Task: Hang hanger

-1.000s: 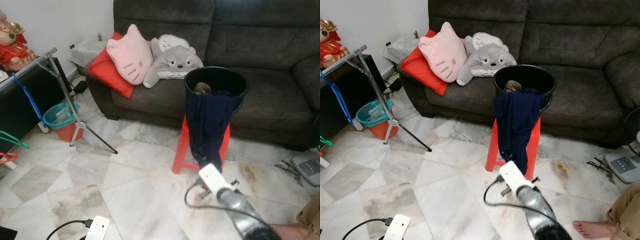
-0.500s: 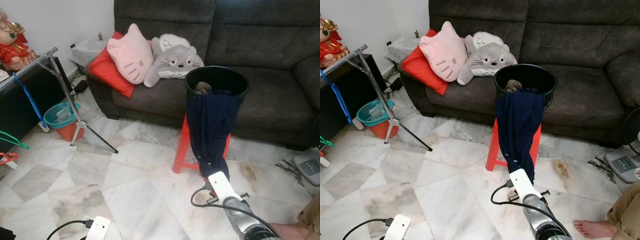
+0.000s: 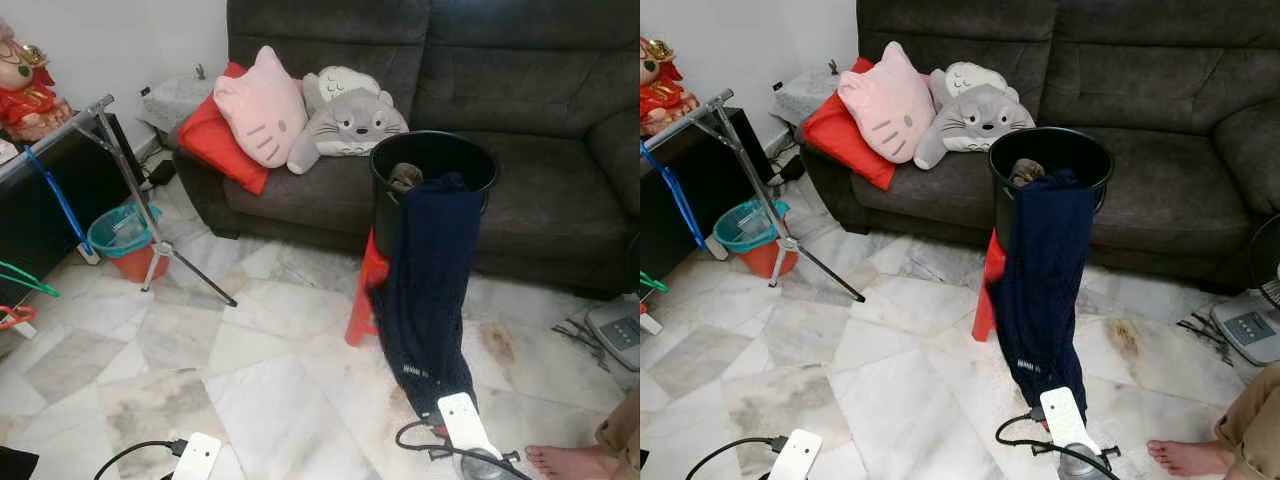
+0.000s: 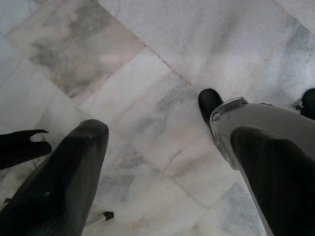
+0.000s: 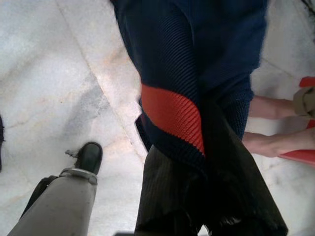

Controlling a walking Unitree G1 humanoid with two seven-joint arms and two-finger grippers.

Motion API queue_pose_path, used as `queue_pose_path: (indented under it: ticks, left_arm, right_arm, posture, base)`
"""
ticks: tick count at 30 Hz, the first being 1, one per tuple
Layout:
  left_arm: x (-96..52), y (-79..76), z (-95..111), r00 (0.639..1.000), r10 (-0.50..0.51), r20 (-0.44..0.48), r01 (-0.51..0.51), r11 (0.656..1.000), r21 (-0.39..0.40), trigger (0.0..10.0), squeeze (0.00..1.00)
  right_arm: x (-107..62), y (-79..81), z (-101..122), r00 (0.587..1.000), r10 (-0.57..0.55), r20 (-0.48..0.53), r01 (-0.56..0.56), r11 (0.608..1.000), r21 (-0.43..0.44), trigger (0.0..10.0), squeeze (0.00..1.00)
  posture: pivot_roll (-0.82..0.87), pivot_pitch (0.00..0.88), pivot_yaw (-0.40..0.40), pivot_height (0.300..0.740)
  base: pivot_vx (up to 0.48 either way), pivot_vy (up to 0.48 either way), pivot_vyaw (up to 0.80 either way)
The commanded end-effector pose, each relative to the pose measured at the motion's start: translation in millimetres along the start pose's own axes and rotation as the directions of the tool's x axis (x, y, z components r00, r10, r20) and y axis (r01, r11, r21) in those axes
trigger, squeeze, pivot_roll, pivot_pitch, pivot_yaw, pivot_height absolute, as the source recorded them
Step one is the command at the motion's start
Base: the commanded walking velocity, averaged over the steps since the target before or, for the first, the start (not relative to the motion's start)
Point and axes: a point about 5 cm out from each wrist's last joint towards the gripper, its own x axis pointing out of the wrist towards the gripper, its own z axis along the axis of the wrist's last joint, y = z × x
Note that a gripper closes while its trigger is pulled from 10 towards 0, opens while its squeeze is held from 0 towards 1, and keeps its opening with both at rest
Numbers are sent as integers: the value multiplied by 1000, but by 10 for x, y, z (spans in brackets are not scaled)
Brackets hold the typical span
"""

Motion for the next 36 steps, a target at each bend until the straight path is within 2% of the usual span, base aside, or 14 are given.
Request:
queue_pose_path:
  ticks: [1,4,9,11,13,15,17,21,23,24,25,26,32,36]
  left_arm:
    - [-10,37,-52,1000,6,-25,-5,1000,20,10000,0]
    - [-9,36,-49,1000,6,-24,-5,1000,21,10000,0]
    - [-9,41,-46,1000,16,-19,-16,1000,14,10000,0]
    - [-10,45,-44,1000,26,-13,-26,1000,3,10000,0]
    - [-11,46,-44,1000,29,-11,-29,1000,-1,10000,0]
    - [-11,48,-42,999,31,-9,-31,1000,-1,10000,0]
    - [-11,53,-43,999,32,-9,-32,1000,1,10000,0]
    - [-12,54,-45,999,32,-8,-32,999,3,10000,0]
    - [-13,56,-46,999,34,-8,-34,999,3,10000,0]
    - [-13,56,-47,999,34,-8,-34,999,4,10000,0]
    - [-13,57,-48,999,35,-7,-35,999,4,10000,0]
    - [-13,57,-48,999,35,-7,-35,999,4,10000,0]
    - [-15,57,-54,999,39,-5,-39,999,-2,10000,0]
    - [-15,55,-56,999,39,-5,-39,999,-6,10000,0]
  right_arm:
    - [-1,15,14,1000,-1,11,1,1000,9,10000,0]
    - [2,-3,35,1000,-9,19,8,1000,25,10000,0]
    - [8,-42,210,995,-27,99,21,998,60,10000,0]
    - [5,-84,343,985,-52,165,34,993,113,10000,0]
    - [3,-97,373,982,-61,179,38,991,130,10000,0]
    - [-6,-154,474,969,-99,226,45,972,232,10000,0]
    - [-48,-291,659,924,-195,329,78,938,338,10000,0]
    - [-93,-357,764,884,-246,397,73,913,401,10000,0]
    - [-163,-391,883,831,-279,481,42,894,445,10000,0]
    - [-185,-394,911,817,-286,501,38,893,448,10000,0]
    - [-249,-385,987,777,-295,556,14,892,452,10000,0]
    - [-249,-385,987,777,-295,556,14,892,452,10000,0]
    - [-513,-394,1210,649,-324,688,-58,881,470,10000,0]
    - [-603,-406,1299,618,-328,714,-66,884,464,10000,0]
  posture:
    - [9,0,53,740]
    - [14,0,51,740]
    - [11,0,51,740]
    - [13,0,49,740]
    - [13,0,49,740]
    - [12,0,48,740]
    - [12,0,48,740]
    - [12,0,46,740]
    - [10,0,44,740]
    - [8,0,44,740]
    - [8,0,42,740]
    - [8,0,42,740]
    - [4,0,40,740]
    - [-1,0,40,740]
  base:
    - [0,0,0]
    - [0,0,0]
    - [0,0,0]
    - [0,0,0]
    - [0,0,0]
    - [0,0,0]
    - [0,0,0]
    - [0,0,0]
    - [0,0,0]
    - [0,0,0]
    - [0,0,0]
    - [0,0,0]
    - [0,0,0]
    - [0,0,0]
